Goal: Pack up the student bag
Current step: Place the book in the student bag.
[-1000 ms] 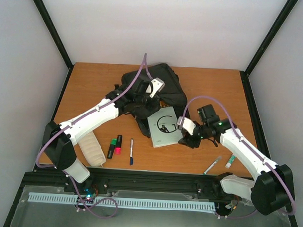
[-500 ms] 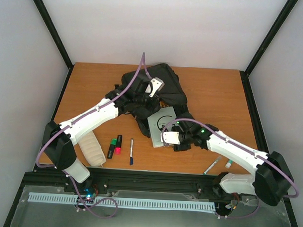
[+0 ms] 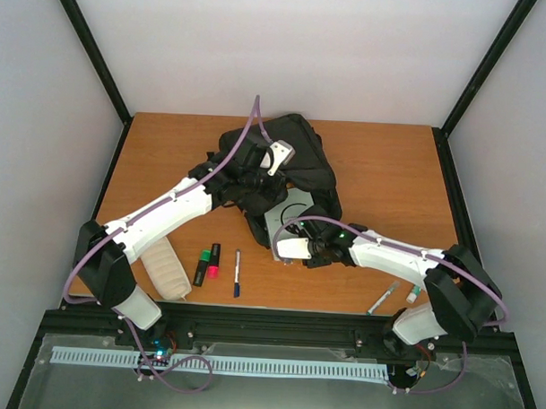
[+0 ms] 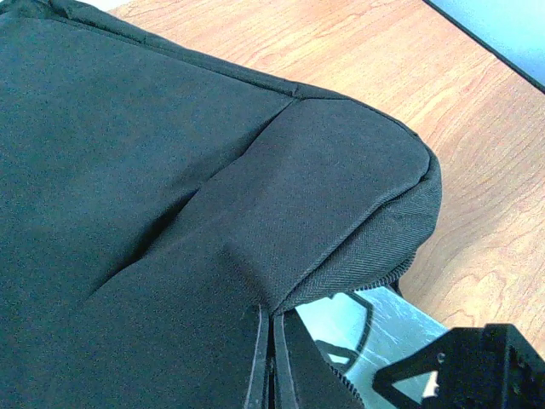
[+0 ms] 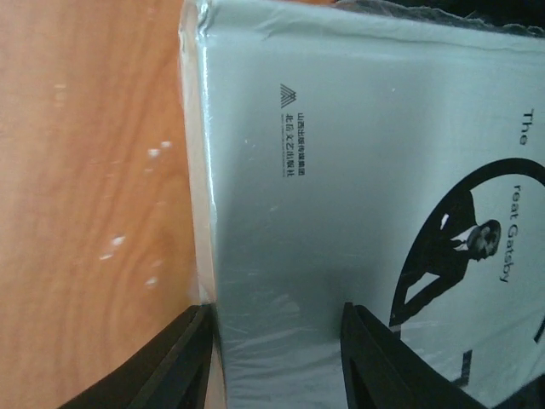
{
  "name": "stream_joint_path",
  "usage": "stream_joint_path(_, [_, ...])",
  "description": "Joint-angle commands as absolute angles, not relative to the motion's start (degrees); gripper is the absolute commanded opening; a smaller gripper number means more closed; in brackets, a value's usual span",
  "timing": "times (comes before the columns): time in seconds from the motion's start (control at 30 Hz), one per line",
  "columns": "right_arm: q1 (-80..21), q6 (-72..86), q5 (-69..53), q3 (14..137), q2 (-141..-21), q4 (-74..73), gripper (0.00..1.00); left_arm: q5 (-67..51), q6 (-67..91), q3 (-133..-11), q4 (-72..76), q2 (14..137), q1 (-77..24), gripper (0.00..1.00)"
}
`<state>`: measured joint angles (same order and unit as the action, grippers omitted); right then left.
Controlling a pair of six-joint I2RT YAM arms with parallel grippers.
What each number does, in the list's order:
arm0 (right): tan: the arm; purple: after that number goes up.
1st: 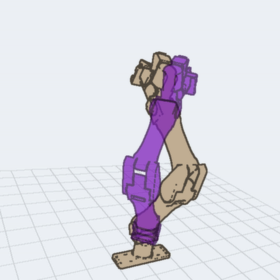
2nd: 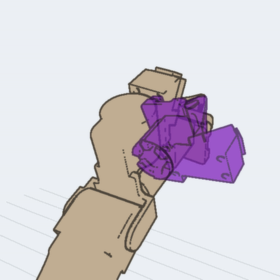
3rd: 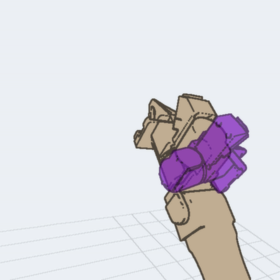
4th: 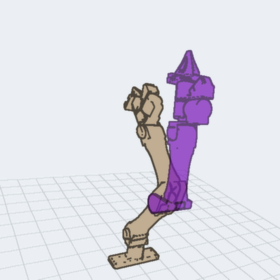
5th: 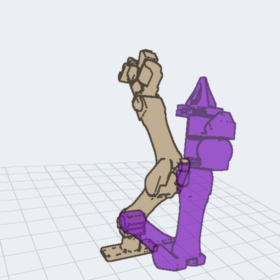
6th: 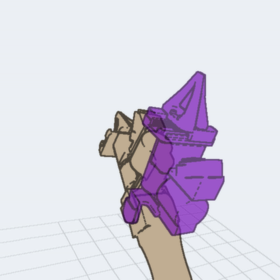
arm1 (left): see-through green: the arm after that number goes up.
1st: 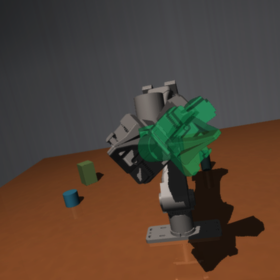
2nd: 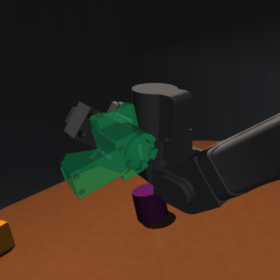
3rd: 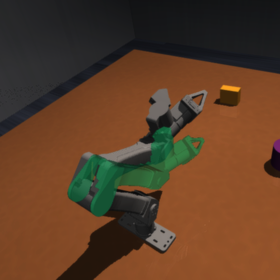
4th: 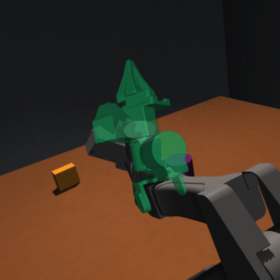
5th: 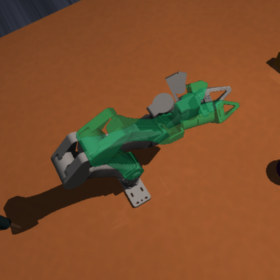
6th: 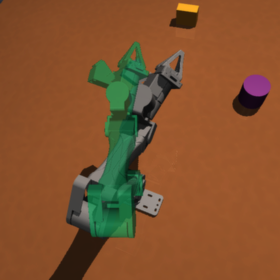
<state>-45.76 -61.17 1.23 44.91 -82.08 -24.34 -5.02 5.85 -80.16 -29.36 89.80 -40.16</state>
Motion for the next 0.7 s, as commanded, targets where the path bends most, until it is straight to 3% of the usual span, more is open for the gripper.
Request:
stream_joint_path(0.0, [-46.14,-62.88,7.20,46.38,-84.56,-14.64,0.41,-6.99,5.99,-81.57,-25.03,86.09,-39.64,0.01])
stream_joint_path(0.67, [-44.42,-70.46,17.78,54.01,-104.70,11.61,0.32,-10.21,5.91,-79.19,-24.71,83.94,-39.64,0.01])
